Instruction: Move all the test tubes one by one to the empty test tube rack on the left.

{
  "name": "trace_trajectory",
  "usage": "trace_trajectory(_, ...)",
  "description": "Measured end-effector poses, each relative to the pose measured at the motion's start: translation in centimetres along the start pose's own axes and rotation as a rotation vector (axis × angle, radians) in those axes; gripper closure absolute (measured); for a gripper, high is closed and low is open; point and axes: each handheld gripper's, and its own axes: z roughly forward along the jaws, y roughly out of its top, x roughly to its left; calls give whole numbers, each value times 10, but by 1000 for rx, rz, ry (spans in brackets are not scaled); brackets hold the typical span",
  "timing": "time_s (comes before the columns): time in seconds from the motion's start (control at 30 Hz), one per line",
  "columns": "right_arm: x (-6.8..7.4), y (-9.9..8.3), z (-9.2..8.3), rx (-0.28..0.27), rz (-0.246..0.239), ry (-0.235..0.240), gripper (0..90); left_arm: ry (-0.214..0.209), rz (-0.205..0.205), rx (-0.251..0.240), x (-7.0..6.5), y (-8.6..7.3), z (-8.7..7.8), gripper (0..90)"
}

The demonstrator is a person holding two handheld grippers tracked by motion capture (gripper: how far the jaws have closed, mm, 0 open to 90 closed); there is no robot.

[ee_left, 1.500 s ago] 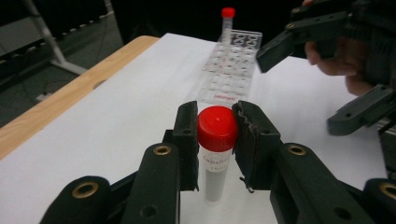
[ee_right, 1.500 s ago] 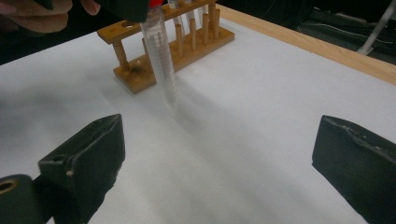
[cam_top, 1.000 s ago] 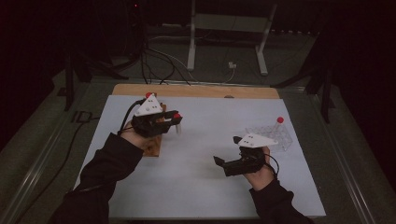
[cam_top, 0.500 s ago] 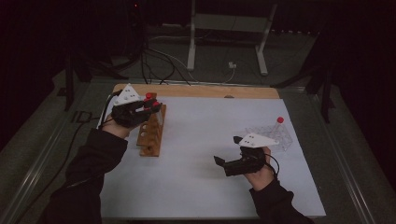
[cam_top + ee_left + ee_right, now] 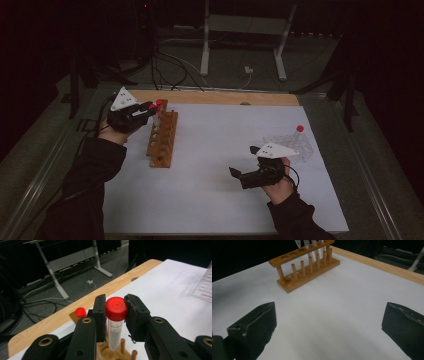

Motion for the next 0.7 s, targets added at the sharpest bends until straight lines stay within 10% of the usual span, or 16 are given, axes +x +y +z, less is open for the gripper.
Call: trace_trajectory(0.7,-3,-1,-1,-2,7,-3,0,-1,-53,99,1,-42,29,720)
